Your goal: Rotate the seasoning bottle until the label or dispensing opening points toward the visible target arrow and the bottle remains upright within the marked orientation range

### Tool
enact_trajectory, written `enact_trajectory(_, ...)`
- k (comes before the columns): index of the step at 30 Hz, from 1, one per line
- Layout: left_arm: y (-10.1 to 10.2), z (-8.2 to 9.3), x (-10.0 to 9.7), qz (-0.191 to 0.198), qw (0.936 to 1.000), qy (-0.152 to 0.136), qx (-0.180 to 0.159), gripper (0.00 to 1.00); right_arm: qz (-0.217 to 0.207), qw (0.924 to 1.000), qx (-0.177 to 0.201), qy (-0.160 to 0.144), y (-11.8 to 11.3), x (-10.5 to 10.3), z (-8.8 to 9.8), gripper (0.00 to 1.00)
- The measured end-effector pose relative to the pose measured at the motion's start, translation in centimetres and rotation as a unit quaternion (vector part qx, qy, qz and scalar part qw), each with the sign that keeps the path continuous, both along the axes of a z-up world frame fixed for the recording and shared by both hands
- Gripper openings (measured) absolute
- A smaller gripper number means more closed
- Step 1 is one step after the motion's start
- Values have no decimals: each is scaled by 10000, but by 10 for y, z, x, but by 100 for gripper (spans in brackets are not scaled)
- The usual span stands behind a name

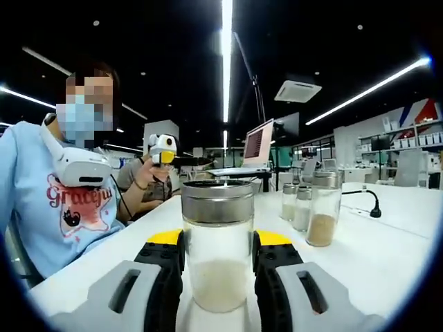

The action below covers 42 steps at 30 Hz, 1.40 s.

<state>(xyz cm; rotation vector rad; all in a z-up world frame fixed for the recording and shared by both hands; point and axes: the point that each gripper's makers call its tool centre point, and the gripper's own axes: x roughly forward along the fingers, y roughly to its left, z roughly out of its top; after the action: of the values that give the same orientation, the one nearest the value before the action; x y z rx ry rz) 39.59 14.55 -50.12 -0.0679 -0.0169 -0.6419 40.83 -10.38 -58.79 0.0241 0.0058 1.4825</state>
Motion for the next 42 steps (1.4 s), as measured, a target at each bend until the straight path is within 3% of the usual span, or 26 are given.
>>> enact_trajectory(8,-1,-6,3,26,9998,175,-1,100,-112,9998,-168,-63,0,2,0,39)
enact_trajectory(9,-1,-7,3,29,9998,208,-10,100,-126,9997,-199,-120,0,1,-1,39)
enact_trajectory(10,0,-7,3,38,9997,224,-26,100,-187,9982,-296,-482,0,2,-2,40)
enact_trajectory(11,0,-7,4,44,9997,227,-31,100,-313,9975,-381,-497,-1,3,-4,41)
enact_trajectory(13,1,-6,4,49,9998,216,-33,100,-513,9974,-461,-206,-4,6,-7,45)
enact_trajectory(19,3,-7,4,74,9997,241,-42,100,-884,9958,103,-209,-18,0,22,49)
enact_trajectory(24,1,-8,4,51,9996,268,-32,100,-1041,9934,267,-405,-31,-8,41,56)
enact_trajectory(29,-1,-9,3,33,9996,291,-30,99,-1186,9911,207,-565,-45,-11,46,57)
enact_trajectory(35,-1,-10,3,42,9995,326,-40,99,-1473,9859,521,-596,-63,-3,62,56)
enact_trajectory(42,-3,-17,4,6,9987,504,-47,97,-1898,9767,936,-368,-86,28,89,68)
